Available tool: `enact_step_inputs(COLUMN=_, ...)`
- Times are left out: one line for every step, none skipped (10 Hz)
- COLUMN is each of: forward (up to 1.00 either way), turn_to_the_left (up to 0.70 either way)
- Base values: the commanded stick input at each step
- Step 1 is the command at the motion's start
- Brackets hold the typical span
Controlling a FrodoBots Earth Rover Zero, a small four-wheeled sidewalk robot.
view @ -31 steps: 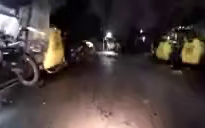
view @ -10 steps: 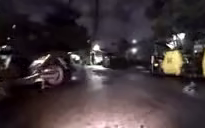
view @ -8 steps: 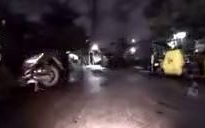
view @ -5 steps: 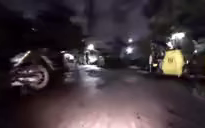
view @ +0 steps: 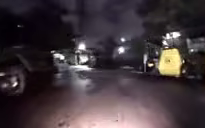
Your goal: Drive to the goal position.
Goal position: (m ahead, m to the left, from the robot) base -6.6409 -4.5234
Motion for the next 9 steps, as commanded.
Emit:
enact_step_inputs(forward=1.0, turn_to_the_left=-0.2)
enact_step_inputs(forward=1.0, turn_to_the_left=0.0)
enact_step_inputs(forward=1.0, turn_to_the_left=0.0)
enact_step_inputs(forward=1.0, turn_to_the_left=0.0)
enact_step_inputs(forward=1.0, turn_to_the_left=-0.05)
enact_step_inputs(forward=1.0, turn_to_the_left=-0.16)
enact_step_inputs(forward=1.0, turn_to_the_left=0.0)
enact_step_inputs(forward=1.0, turn_to_the_left=0.0)
enact_step_inputs(forward=1.0, turn_to_the_left=0.0)
